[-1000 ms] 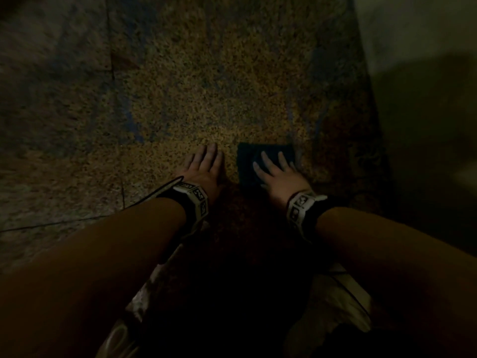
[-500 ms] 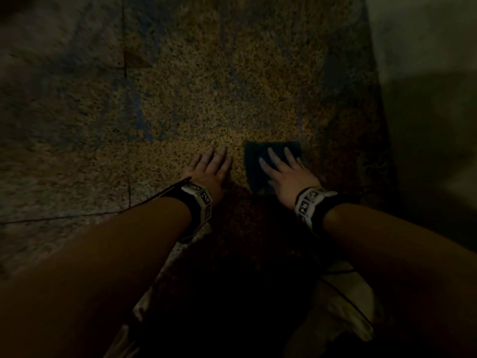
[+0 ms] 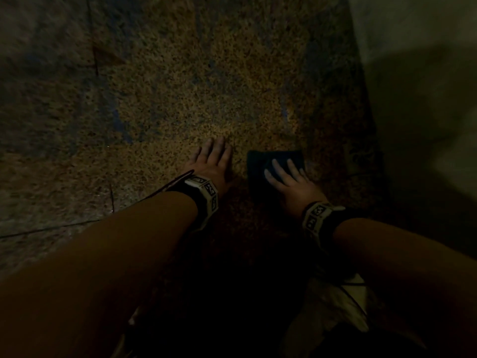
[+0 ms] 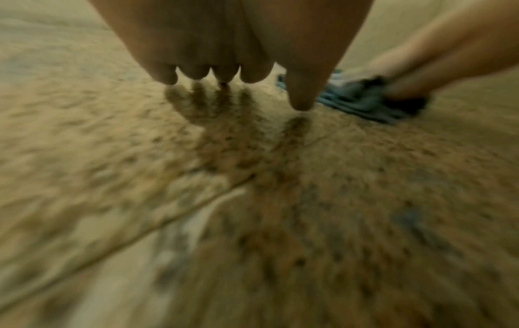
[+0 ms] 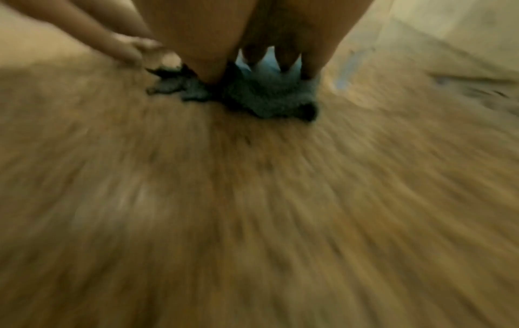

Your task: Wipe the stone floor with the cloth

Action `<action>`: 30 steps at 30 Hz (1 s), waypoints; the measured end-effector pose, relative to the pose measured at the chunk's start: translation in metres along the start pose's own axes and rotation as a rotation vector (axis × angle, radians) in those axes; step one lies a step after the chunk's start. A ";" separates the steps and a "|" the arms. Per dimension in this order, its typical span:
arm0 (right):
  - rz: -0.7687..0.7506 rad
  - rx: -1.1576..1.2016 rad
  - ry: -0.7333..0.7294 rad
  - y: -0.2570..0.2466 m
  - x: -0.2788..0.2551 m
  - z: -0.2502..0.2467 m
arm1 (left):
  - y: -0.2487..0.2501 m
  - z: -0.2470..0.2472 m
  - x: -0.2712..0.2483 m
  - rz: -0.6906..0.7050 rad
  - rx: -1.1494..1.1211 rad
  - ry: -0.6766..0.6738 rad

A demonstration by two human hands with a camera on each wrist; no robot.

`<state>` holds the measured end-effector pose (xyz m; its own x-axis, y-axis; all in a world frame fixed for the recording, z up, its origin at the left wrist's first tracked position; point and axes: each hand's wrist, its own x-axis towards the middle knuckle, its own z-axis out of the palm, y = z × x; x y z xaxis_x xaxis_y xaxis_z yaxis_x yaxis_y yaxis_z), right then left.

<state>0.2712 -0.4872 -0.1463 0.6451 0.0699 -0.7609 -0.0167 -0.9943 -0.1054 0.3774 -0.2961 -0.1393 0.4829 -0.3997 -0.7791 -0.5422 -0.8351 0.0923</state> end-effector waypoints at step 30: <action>0.063 0.033 -0.041 0.025 -0.015 -0.002 | 0.033 -0.016 0.011 -0.011 0.067 -0.056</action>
<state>0.2625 -0.5136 -0.1365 0.6105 0.0112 -0.7920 -0.0818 -0.9937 -0.0772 0.3758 -0.3341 -0.1351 0.4514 -0.3672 -0.8133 -0.5824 -0.8118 0.0433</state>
